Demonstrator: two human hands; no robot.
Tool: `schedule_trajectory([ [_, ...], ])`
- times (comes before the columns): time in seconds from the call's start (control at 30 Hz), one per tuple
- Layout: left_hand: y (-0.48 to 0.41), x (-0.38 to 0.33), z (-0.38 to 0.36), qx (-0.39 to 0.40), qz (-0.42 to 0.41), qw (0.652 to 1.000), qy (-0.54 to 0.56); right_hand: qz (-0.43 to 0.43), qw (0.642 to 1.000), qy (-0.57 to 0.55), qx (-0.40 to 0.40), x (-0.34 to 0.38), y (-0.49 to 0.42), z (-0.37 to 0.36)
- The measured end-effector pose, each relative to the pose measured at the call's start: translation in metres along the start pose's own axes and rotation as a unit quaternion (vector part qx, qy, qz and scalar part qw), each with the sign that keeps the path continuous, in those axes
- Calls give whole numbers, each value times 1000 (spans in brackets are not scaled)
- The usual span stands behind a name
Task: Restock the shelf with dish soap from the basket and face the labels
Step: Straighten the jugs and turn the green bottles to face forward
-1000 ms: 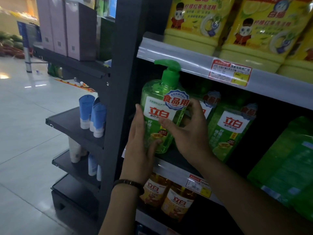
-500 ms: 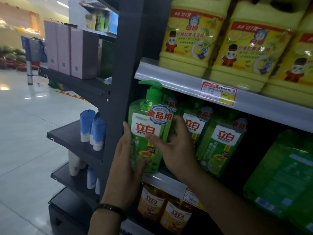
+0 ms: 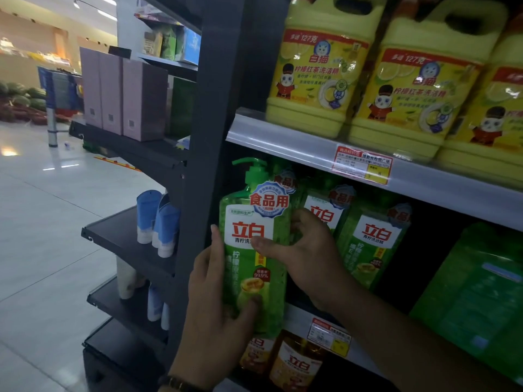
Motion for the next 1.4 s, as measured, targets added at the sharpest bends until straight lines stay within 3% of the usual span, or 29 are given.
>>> schedule_trajectory([
  [0.17, -5, -9, -3, -21, -47, 993, -106, 13, 999, 6, -48, 5, -6, 14],
  [0.23, -6, -9, -4, -32, -48, 993, -101, 10, 998, -2, -54, 2, -10, 16],
  [0.37, -7, 3, -21, 43, -20, 994, -100, 8, 998, -11, -60, -2, -16, 20],
  [0.57, -13, 14, -23, 85, -25, 991, -97, 6, 998, -27, -50, -4, -20, 19],
  [0.8, -12, 21, -23, 111, -73, 982, -132, -48, 988, -128, -70, -22, -25, 31],
  [0.9, -18, 19, -25, 91, -95, 981, -145, -19, 990, -109, -89, -12, -30, 35],
  [1.03, -31, 20, -23, -20, -132, 978, -159, 10, 989, -64, -130, -10, -37, 42],
  [1.2, -31, 27, -20, -37, -131, 982, -130, 60, 989, -63, -122, -24, -30, 34],
  [1.4, -26, 42, -26, -6, -57, 991, -120, 66, 994, -1, -86, -29, -32, 33],
])
Point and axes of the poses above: each hand's wrist, its own y-axis away from the middle knuckle, its own z-axis out of the back of the hand, x = y × z, the point moved 10 cm from there along -y, towards the middle knuckle, and after that the axes turned 7 degrees about y, right-handed, at the moved point
